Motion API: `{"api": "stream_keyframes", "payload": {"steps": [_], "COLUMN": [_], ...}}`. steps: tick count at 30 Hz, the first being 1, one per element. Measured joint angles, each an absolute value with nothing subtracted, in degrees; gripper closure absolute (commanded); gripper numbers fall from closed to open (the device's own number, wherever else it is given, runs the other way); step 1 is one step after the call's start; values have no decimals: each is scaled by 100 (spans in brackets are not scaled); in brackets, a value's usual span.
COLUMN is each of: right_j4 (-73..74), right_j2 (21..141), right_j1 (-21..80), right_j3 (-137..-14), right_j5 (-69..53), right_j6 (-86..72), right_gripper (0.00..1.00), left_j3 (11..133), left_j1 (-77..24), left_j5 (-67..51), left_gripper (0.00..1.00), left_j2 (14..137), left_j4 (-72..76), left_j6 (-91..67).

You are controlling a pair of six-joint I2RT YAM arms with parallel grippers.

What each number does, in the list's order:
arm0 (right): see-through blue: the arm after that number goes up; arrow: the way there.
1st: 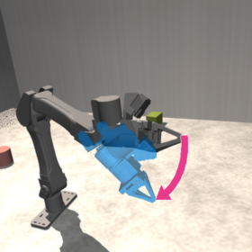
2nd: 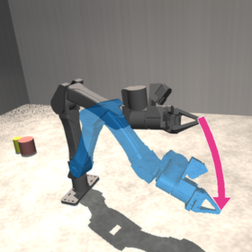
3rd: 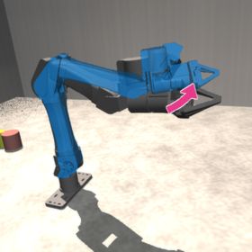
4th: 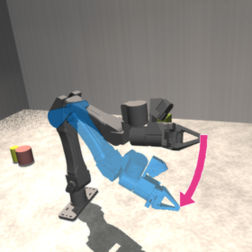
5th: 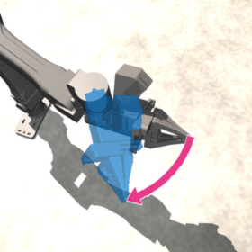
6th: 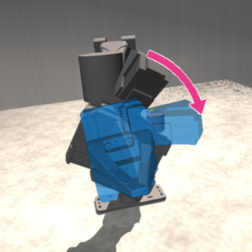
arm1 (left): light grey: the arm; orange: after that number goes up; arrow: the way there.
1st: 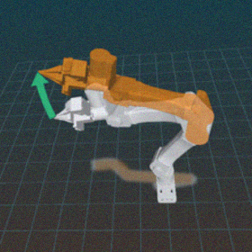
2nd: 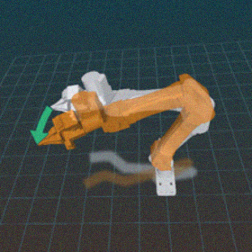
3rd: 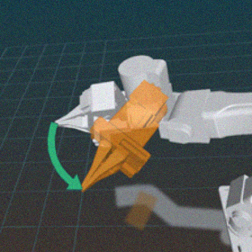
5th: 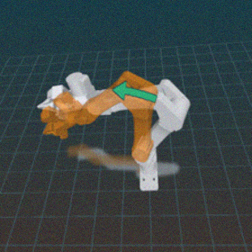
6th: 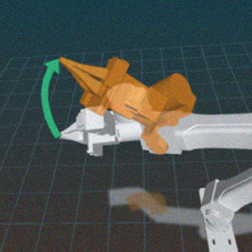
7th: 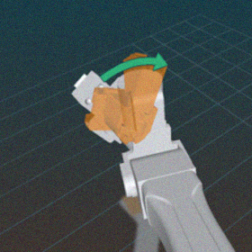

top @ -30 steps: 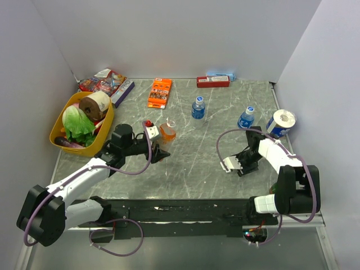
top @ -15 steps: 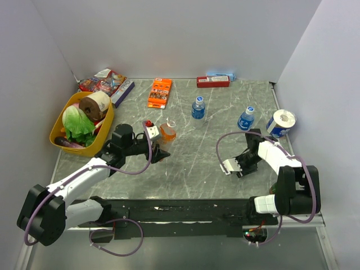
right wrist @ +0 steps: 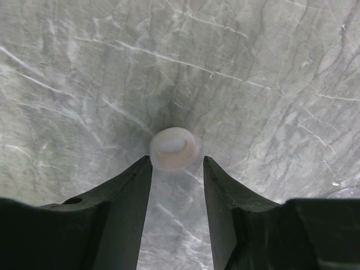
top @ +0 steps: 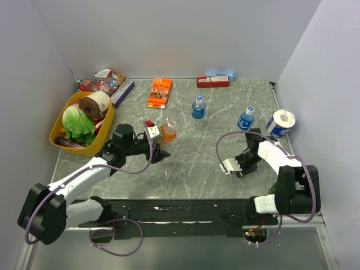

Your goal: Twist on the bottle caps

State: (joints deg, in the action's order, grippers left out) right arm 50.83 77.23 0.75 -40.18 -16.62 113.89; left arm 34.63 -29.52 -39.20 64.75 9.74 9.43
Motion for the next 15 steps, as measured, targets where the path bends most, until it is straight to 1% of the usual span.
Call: {"api": "stream_keyframes", "payload": {"steps": [6,15], "right_j4": [5201,5271], "right_j2": [7725,7752], "right_j1": [75,108], "right_j3": [-4178,-4272], "right_j5": [-1767,-1820], "right_j6": [11386,11386], "right_gripper": [53,52], "left_j3": [3465,3474], "left_j1": [-2952,-2952], "left_j5": [-3920,-3922], "left_gripper": [47,47], "left_j2": [6479,6528], "left_j4": [974,965], "left_j6": [943,969]}}
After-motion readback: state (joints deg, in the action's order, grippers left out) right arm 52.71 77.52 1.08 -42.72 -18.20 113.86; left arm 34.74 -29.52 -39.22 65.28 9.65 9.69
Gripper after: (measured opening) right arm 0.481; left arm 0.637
